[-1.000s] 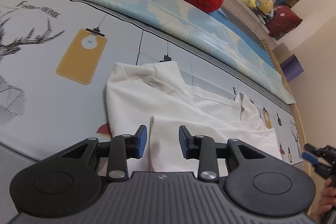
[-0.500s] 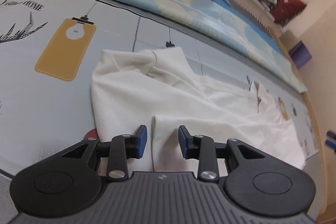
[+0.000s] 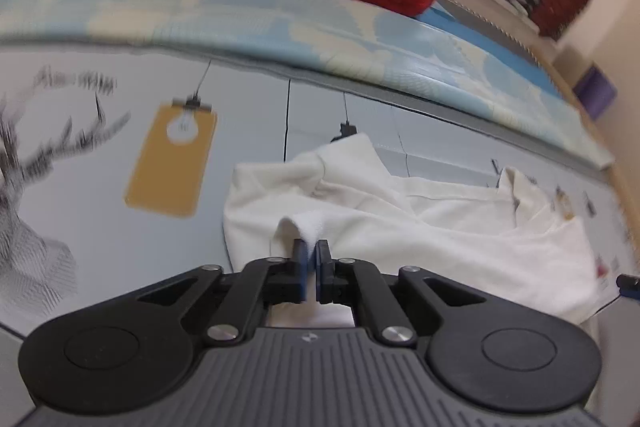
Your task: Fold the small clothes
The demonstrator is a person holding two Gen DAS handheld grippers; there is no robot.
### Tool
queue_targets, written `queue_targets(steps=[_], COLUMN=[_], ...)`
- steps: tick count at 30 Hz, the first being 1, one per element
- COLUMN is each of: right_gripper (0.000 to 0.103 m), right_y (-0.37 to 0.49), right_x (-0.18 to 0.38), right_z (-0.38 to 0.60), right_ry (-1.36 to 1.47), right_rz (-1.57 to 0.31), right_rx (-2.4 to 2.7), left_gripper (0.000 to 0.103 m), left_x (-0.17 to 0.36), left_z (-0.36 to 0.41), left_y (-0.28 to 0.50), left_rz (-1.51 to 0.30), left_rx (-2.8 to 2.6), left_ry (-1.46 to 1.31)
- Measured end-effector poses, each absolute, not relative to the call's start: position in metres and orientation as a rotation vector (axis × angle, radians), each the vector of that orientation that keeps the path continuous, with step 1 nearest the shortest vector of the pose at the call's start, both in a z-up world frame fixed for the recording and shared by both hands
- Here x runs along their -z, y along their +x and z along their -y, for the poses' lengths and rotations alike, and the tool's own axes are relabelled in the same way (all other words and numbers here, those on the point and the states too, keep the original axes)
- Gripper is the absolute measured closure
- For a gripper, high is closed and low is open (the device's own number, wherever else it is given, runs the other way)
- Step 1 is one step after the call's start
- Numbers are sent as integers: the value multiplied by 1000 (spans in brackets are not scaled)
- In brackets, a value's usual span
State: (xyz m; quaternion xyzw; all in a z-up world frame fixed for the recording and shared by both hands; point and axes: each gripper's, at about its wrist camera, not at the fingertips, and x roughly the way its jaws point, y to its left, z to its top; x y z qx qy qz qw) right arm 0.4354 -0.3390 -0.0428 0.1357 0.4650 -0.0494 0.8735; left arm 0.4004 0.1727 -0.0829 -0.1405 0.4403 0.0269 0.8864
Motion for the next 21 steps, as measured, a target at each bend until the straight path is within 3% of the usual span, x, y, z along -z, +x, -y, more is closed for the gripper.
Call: queue_targets(steps=[2,4,6,21], right_gripper=[69,69,69,69], right_y=[437,437,435,441], right_x=[54,66,77,98], right_z=[326,312,302,286], right_ry=[193,86,-5,-88], right_rz=[-1036,-1089,-1128,-1081], right_rx=[40,-17,-44,-113], left_gripper=[93,78,73,72], left_x=[80,83,87,117], left_z=[-175,-180,-186,-182], left_y=[400,398,398,397], left_rz=[-910,-914,-935,-1051], left_rx=[-59,-72,-74,-36], left_ry=[-306,-346,-371,-341])
